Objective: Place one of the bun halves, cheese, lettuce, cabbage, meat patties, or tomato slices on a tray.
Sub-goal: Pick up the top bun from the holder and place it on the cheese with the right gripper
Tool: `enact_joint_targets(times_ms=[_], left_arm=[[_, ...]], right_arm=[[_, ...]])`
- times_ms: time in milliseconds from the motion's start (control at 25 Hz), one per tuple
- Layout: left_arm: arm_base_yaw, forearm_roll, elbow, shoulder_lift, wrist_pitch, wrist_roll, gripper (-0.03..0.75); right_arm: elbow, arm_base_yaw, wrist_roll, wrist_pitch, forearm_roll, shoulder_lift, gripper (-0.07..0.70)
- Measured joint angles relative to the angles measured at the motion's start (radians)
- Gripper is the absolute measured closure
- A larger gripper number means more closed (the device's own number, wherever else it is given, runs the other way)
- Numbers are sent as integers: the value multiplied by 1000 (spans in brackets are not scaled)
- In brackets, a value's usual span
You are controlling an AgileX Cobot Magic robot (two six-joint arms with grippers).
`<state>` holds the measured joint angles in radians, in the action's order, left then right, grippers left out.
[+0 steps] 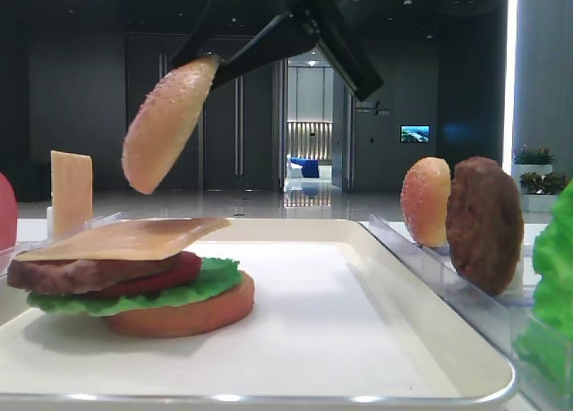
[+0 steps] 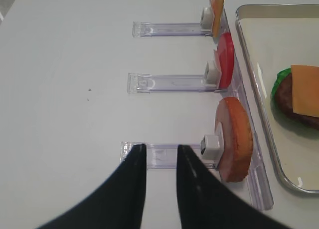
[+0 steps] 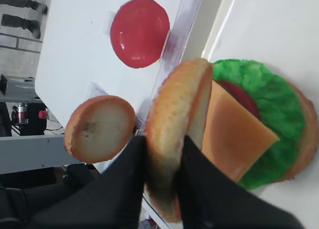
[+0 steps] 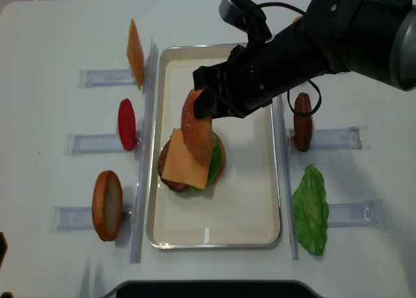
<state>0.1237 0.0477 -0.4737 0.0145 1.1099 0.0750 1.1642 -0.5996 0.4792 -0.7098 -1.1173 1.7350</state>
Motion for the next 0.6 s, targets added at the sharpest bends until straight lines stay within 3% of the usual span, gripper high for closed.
enact_joint_targets(times_ms=[320, 600], left_arm=[[0, 0, 0, 0, 0, 0, 557], [0, 0, 0, 0, 0, 0, 557]], right_arm=[[0, -56, 19, 8, -55, 33, 489], [-1, -98, 24, 58, -98, 51, 489]])
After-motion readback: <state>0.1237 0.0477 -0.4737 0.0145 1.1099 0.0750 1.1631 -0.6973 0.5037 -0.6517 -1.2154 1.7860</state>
